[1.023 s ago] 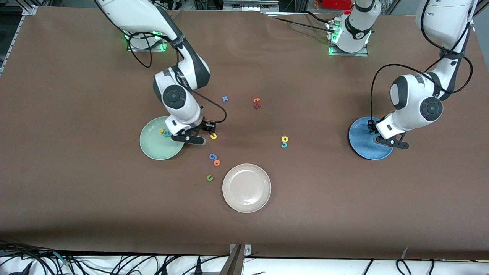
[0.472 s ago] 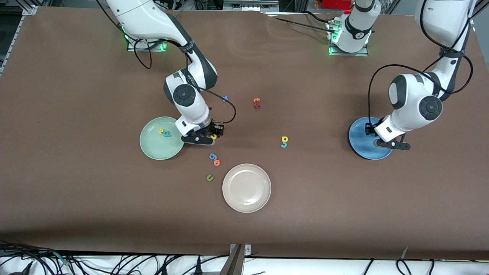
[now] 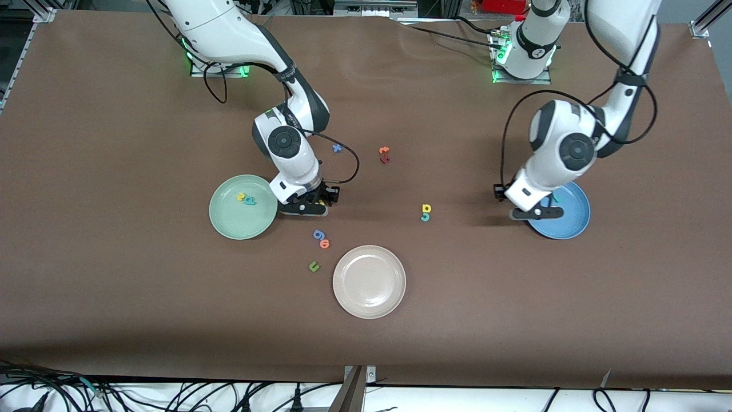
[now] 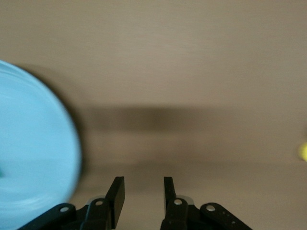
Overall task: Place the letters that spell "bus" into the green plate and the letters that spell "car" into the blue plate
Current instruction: 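Place the u on the green plate while the left gripper grasps yellow a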
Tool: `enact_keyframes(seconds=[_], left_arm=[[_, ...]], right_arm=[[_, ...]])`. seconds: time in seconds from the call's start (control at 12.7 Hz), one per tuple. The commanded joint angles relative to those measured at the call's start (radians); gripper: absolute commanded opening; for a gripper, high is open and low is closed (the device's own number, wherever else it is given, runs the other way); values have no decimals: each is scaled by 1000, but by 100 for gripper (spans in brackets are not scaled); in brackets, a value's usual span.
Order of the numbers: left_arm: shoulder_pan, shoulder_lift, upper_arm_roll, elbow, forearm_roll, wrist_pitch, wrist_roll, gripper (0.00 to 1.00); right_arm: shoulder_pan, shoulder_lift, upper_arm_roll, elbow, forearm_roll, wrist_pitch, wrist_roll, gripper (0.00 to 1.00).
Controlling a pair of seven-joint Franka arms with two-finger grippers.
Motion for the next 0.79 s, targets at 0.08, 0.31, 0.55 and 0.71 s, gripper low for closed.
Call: enact_keyframes(seconds=[0.08,0.31,0.55,0.71], left_arm=[[-102,82,-5,121,23,-25,-217,41],[-172,151,-5,196,25,-22,-320,45],[-223,220,-5,267,26,-6,-329,54],[-248,256,-5,290,29,26,-329,55]], right_arm=[[4,13,-8,22,-65,5,-1,53],[5,18,-8,22,-67,5,0,50],[5,19,-8,21,-67,2,5,26],[5,16,-8,24,-67,-2,0,14]])
